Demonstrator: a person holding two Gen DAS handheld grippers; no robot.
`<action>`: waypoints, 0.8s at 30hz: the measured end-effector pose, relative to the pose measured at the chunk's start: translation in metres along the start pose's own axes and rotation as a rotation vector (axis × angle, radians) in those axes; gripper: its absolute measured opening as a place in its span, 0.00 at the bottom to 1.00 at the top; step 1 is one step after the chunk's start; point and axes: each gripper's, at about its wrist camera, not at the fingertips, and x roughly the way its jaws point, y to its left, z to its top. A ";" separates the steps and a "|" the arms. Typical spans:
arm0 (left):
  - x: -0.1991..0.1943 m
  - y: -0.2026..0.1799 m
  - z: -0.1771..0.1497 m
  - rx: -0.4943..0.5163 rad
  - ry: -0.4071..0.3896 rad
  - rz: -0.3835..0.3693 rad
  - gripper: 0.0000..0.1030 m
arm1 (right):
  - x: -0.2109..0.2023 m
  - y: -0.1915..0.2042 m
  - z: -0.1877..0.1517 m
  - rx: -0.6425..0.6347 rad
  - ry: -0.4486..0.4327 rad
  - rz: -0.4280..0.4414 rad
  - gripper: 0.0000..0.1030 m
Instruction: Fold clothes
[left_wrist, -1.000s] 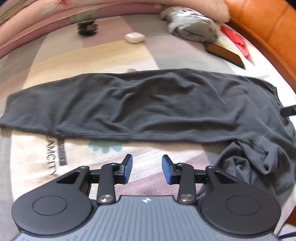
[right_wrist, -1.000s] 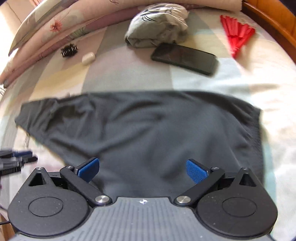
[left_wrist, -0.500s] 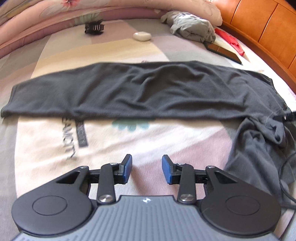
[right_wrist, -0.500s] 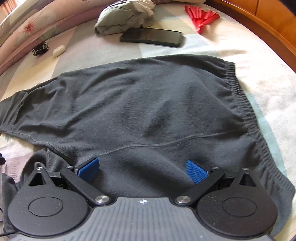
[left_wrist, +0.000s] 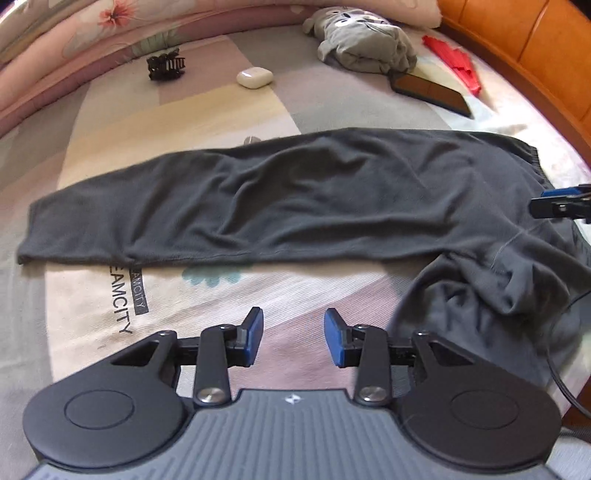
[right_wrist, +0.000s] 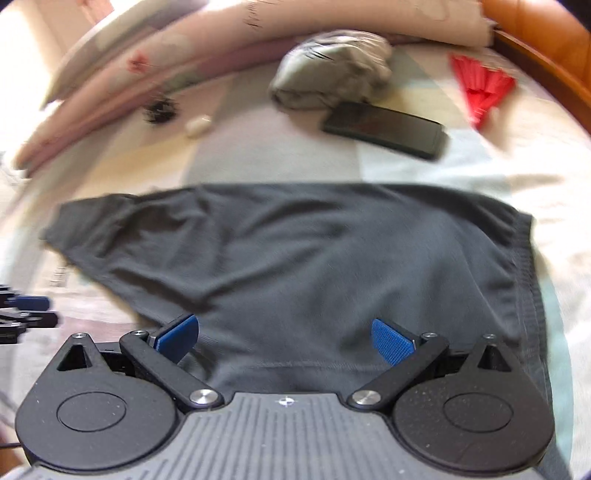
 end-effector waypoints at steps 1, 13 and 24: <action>-0.004 -0.010 0.005 0.009 0.000 0.010 0.37 | -0.004 -0.005 0.002 -0.016 -0.002 0.027 0.99; -0.013 -0.065 0.050 -0.017 0.019 0.010 0.37 | -0.023 -0.055 0.018 -0.020 0.044 0.085 0.99; -0.001 -0.050 0.042 -0.036 0.018 0.001 0.37 | 0.012 -0.031 0.023 -0.097 0.107 0.120 0.99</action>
